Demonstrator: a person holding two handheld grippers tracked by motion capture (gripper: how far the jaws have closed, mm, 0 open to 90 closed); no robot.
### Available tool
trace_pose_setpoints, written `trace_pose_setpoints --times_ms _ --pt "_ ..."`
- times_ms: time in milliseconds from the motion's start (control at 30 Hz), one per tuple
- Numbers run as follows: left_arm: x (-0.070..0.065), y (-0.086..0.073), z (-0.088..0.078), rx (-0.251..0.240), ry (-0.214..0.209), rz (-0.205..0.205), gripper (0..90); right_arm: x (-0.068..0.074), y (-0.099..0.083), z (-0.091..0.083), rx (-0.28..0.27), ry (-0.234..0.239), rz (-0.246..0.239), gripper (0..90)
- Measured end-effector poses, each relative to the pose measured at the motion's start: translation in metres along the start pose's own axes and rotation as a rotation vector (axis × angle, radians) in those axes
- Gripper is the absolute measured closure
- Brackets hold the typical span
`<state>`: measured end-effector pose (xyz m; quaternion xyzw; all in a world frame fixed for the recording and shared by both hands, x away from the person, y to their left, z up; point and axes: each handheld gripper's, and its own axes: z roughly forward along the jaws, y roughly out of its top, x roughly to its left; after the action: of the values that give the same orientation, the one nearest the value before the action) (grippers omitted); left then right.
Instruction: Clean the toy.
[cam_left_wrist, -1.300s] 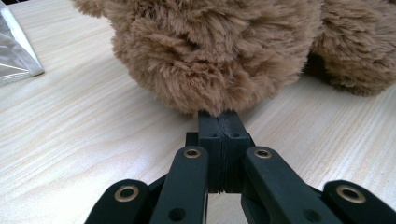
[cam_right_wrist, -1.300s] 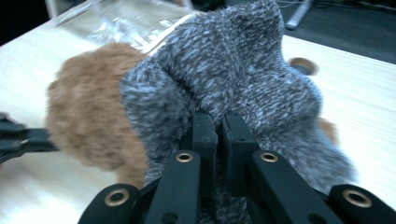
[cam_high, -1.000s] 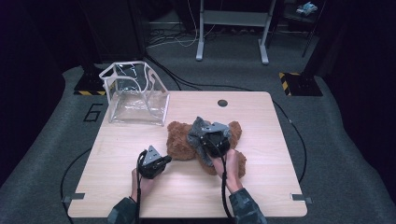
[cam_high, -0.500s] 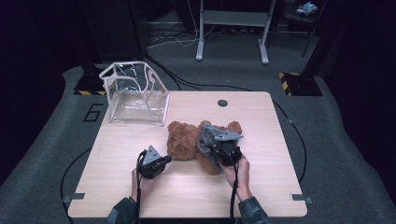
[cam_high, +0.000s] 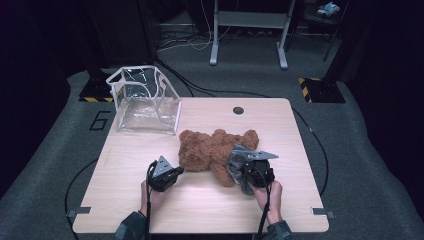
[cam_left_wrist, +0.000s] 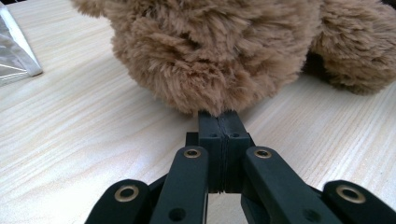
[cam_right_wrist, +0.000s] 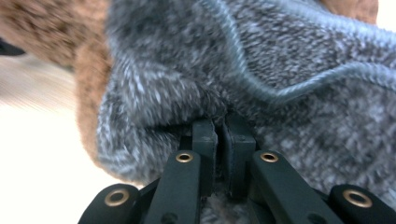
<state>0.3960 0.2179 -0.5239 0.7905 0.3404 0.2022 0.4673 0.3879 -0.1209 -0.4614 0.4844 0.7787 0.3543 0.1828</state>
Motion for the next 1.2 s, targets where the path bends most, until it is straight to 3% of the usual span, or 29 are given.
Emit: trace_pose_setpoints --times_ms 133,200,333,433,467,533,1200 --pt "-0.001 0.000 0.001 -0.007 0.002 -0.004 89.6 0.018 0.025 -0.014 -0.088 0.045 -0.033 85.4" --pt "-0.001 0.000 0.000 -0.003 0.001 0.001 89.7 0.034 0.042 -0.015 -0.125 0.064 -0.075 85.3" --pt "0.000 0.000 0.000 -0.001 -0.002 0.004 89.6 0.060 0.064 0.001 -0.111 0.083 -0.150 85.3" --pt "0.000 0.000 0.000 0.000 -0.007 0.002 89.7 0.073 0.072 0.024 -0.063 0.063 -0.183 85.2" --pt "0.000 0.000 0.000 0.001 -0.007 0.001 89.6 0.073 0.072 0.030 -0.055 0.052 -0.193 85.3" --pt "0.000 0.000 0.000 0.001 -0.009 0.002 89.6 0.069 0.069 0.032 -0.047 0.058 -0.156 85.3" --pt "-0.001 0.000 0.001 -0.008 -0.001 0.003 89.7 0.001 0.006 0.004 -0.010 0.028 0.014 85.4"
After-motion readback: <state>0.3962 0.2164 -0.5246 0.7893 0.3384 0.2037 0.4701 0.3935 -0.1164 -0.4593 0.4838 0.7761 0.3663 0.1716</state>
